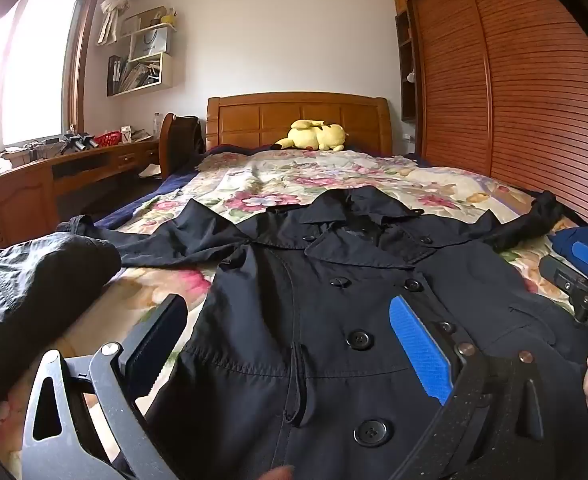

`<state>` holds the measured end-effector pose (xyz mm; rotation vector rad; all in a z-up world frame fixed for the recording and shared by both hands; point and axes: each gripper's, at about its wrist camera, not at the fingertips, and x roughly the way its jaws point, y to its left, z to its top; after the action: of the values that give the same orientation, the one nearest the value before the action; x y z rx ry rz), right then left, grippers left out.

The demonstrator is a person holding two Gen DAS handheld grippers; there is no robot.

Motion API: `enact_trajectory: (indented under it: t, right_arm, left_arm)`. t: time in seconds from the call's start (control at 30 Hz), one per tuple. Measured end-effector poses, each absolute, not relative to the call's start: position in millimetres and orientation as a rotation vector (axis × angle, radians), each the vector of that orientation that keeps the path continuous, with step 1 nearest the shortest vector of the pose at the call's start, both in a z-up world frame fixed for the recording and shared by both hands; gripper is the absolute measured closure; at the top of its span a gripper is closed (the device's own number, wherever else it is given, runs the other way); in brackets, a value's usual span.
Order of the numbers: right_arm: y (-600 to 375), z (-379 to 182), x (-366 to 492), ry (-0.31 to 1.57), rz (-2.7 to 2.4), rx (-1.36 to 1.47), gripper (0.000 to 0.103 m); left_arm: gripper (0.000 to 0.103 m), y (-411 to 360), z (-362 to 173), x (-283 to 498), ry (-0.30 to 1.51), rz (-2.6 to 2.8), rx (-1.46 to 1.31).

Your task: Fold large clothes

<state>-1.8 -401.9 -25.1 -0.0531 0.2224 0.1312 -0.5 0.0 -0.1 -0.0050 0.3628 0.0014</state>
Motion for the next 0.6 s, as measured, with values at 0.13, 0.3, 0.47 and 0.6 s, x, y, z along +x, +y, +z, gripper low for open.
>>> enact_trajectory:
  t: [0.13, 0.3, 0.47, 0.6]
  right_arm:
    - [-401.9, -25.5, -1.3, 0.23, 0.131, -0.058, 0.0]
    - [-402.0, -25.6, -1.5, 0.229, 0.129, -0.059, 0.0]
    - [-401.6, -26.7, -1.8, 0.229, 0.128, -0.057, 0.0]
    - [-402.2, -26.5, -1.8, 0.229, 0.128, -0.055, 0.0]
  left_arm:
    - [0.001, -0.4, 0.0, -0.5, 0.365, 0.003, 0.003]
    - [0.001, -0.3, -0.1, 0.0, 0.366, 0.002, 0.003]
    - [0.001, -0.1, -0.4, 0.6, 0.364, 0.003, 0.003]
    - [0.001, -0.3, -0.4, 0.6, 0.362, 0.003, 0.005]
